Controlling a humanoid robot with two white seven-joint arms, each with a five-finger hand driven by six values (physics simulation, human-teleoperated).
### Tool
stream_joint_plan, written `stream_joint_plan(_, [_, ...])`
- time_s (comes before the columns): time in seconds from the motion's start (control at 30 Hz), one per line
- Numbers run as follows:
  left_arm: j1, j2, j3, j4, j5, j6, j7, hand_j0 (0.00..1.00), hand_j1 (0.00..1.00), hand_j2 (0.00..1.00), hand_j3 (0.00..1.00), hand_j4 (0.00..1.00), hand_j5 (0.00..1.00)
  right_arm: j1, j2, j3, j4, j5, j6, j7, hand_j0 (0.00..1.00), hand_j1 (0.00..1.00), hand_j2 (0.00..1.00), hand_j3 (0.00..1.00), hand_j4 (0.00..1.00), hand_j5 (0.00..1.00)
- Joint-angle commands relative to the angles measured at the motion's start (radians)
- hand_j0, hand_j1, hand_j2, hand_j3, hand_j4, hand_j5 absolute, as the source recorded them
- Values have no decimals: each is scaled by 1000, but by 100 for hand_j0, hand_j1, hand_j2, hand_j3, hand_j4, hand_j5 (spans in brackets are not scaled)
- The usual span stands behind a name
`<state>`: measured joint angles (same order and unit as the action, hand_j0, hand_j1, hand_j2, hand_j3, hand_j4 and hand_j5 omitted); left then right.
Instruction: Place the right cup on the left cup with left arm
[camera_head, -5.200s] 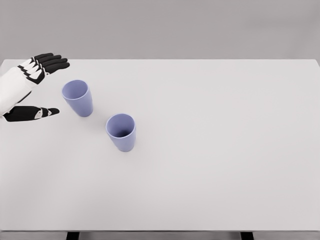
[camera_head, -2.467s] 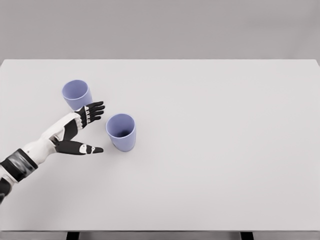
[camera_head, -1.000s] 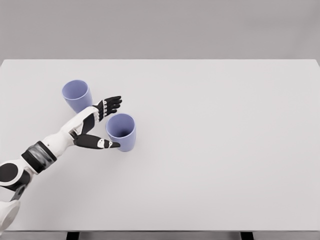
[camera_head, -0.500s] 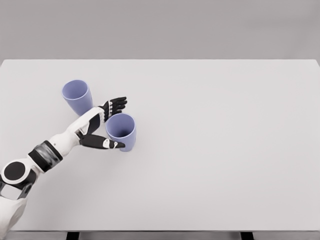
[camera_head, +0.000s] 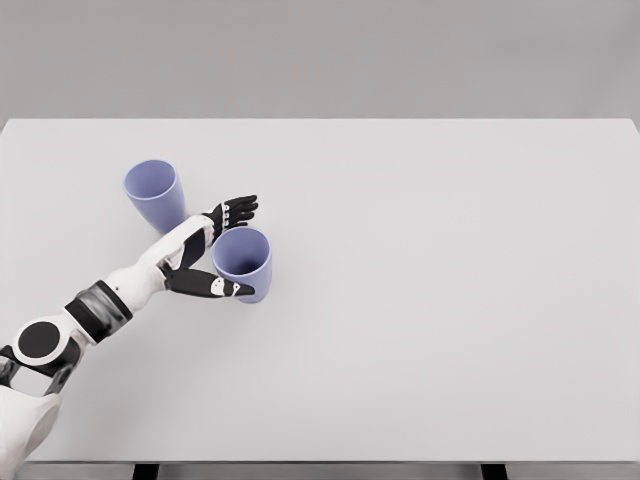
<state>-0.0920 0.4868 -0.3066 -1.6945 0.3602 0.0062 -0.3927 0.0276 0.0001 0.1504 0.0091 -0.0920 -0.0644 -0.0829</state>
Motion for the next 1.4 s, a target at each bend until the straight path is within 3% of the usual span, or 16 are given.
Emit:
stream_joint_plan(0.0, [0, -2, 0, 3, 3, 0, 0, 100, 100, 100, 100, 100, 100, 0, 0, 0, 0, 0, 0, 0, 100, 100, 100, 100, 100, 100])
stream_joint_plan(0.43, [0, -22, -2, 27, -21, -3, 0, 97, 97, 97, 97, 97, 97, 0, 0, 0, 0, 0, 0, 0, 100, 100, 100, 100, 100, 100])
stream_joint_plan(0.6, [0, -24, -2, 27, -21, -3, 0, 91, 91, 91, 91, 91, 91, 0, 0, 0, 0, 0, 0, 0, 100, 100, 100, 100, 100, 100])
stream_joint_plan(0.67, [0, -27, -2, 27, -21, -3, 0, 78, 78, 78, 78, 78, 78, 0, 0, 0, 0, 0, 0, 0, 100, 100, 100, 100, 100, 100])
stream_joint_plan(0.73, [0, -30, -2, 27, -32, -3, 0, 78, 78, 78, 78, 78, 78, 0, 0, 0, 0, 0, 0, 0, 100, 100, 100, 100, 100, 100])
stream_joint_plan(0.8, [0, -31, -2, 27, -35, -3, 0, 71, 71, 71, 71, 71, 71, 0, 0, 0, 0, 0, 0, 0, 100, 100, 100, 100, 100, 100])
stream_joint_plan(1.37, [-17, -20, 14, -34, -23, 1, 0, 64, 64, 64, 64, 64, 64, 0, 0, 0, 0, 0, 0, 0, 100, 100, 100, 100, 100, 100])
